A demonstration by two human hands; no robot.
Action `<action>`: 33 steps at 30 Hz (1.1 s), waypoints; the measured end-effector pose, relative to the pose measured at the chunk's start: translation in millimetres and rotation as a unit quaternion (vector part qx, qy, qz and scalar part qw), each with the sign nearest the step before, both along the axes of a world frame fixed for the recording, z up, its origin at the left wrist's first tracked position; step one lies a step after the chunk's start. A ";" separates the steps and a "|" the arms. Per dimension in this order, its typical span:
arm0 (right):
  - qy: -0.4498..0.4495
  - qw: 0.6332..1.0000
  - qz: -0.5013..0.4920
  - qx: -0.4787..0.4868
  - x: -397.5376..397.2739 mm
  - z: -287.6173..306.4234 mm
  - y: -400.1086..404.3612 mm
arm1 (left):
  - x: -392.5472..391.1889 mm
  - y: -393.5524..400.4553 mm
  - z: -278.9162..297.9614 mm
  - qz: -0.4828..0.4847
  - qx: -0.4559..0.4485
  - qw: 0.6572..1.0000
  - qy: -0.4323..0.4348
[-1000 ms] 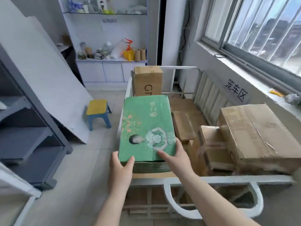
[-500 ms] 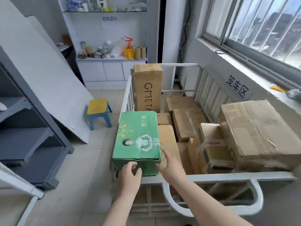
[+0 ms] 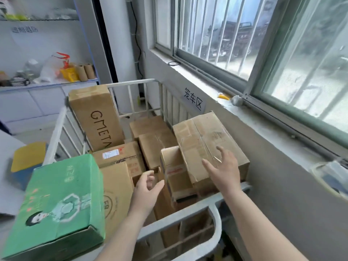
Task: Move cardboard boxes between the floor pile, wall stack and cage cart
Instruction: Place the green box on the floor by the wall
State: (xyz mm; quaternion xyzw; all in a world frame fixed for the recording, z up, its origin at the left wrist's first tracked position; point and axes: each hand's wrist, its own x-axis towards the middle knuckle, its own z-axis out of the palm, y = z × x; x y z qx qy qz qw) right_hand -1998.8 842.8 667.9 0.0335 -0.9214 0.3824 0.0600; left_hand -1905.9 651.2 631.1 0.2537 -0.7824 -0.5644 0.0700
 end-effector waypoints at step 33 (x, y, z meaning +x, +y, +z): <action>-0.529 0.841 -0.031 -0.113 -177.0 -143.9 53.2 | -108.2 47.4 -96.9 0.260 0.340 0.871 -0.239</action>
